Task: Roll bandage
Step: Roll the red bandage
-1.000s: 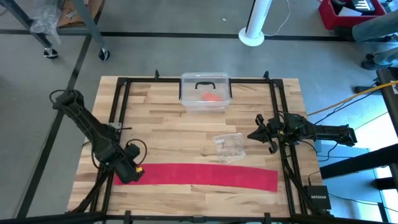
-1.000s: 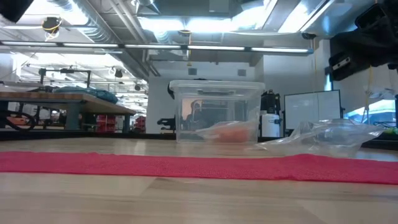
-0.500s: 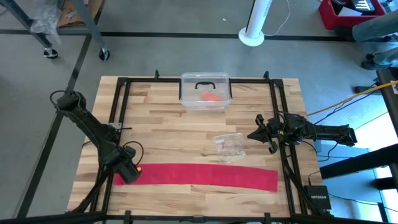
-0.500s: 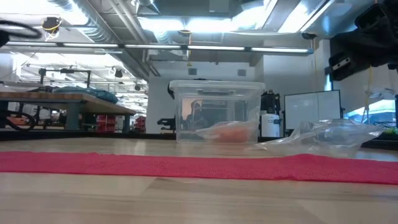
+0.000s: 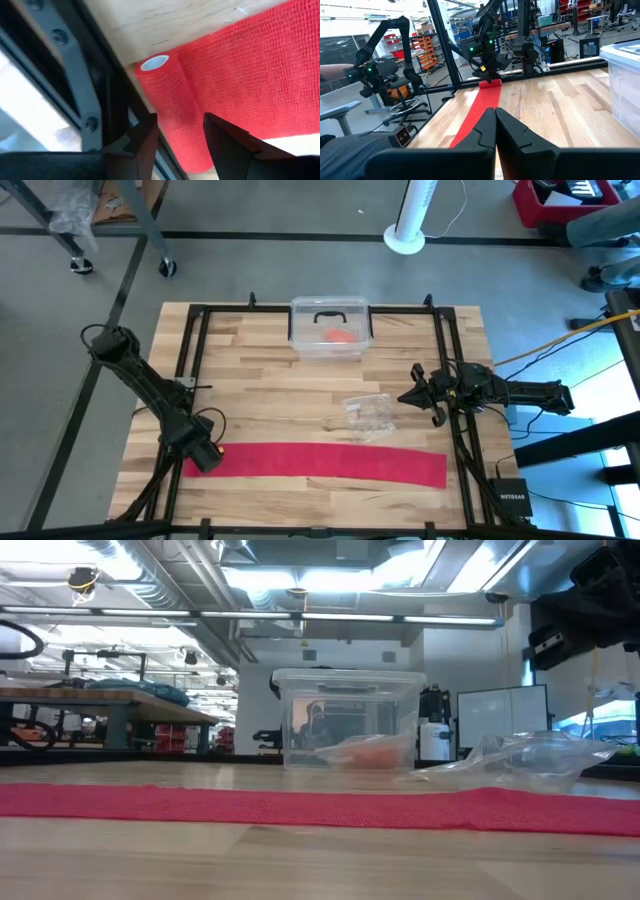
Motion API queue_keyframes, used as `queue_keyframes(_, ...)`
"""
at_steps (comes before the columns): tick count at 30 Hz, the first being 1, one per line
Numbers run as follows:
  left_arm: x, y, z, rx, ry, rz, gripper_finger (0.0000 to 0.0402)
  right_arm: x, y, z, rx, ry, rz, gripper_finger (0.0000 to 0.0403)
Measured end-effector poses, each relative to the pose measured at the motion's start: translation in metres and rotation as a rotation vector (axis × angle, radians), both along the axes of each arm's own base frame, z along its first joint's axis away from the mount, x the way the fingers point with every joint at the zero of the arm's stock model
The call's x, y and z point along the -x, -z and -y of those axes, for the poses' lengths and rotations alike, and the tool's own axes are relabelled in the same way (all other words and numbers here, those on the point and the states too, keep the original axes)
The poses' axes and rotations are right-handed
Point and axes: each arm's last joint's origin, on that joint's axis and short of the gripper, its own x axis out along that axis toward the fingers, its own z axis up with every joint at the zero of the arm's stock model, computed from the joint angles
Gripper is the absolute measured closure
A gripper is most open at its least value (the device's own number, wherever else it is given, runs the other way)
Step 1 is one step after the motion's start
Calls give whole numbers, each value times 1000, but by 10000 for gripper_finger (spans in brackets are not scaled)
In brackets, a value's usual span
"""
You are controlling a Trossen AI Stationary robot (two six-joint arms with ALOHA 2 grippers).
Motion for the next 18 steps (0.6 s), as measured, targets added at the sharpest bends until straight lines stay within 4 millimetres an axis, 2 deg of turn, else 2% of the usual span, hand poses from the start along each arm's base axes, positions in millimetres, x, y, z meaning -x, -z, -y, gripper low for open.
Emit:
queue_keyframes(11,4,13,-4,16,6,3,251,0,0,0,0,0,-2,395)
queue_keyframes(18,4,14,-4,28,34,14,301,0,0,0,0,0,-2,395)
